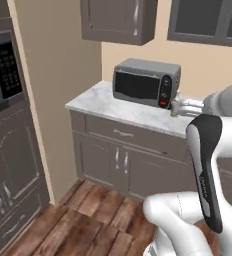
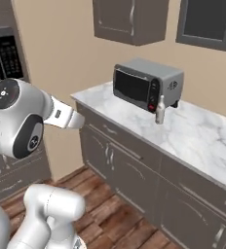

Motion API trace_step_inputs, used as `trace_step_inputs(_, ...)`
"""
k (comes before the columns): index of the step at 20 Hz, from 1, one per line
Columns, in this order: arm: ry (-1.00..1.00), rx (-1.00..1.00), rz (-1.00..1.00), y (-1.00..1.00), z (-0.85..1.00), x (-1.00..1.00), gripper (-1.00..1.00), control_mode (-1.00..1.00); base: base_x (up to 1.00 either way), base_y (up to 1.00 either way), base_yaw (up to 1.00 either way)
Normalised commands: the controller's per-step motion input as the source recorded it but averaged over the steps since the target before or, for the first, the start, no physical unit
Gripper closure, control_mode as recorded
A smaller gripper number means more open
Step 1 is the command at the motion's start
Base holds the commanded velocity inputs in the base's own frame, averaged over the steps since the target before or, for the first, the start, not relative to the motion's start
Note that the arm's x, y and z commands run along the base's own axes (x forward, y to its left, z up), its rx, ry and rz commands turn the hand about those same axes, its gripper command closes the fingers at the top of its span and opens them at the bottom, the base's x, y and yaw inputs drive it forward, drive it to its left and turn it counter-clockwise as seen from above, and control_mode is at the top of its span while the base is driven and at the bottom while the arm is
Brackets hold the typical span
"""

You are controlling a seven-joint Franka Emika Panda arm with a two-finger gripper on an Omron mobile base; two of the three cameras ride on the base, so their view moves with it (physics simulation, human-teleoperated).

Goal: Move the drinks to the dining counter.

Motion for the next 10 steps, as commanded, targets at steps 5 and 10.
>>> trace_step_inputs(5, 0.0, 0.0, 0.0, 0.0, 0.0, 0.0, -1.0, 1.0, 1.0, -0.5, -0.44)
trace_step_inputs(10, 0.0, 0.0, 0.0, 0.0, 0.0, 0.0, -1.0, 1.0, 1.0, -0.01, -0.42)
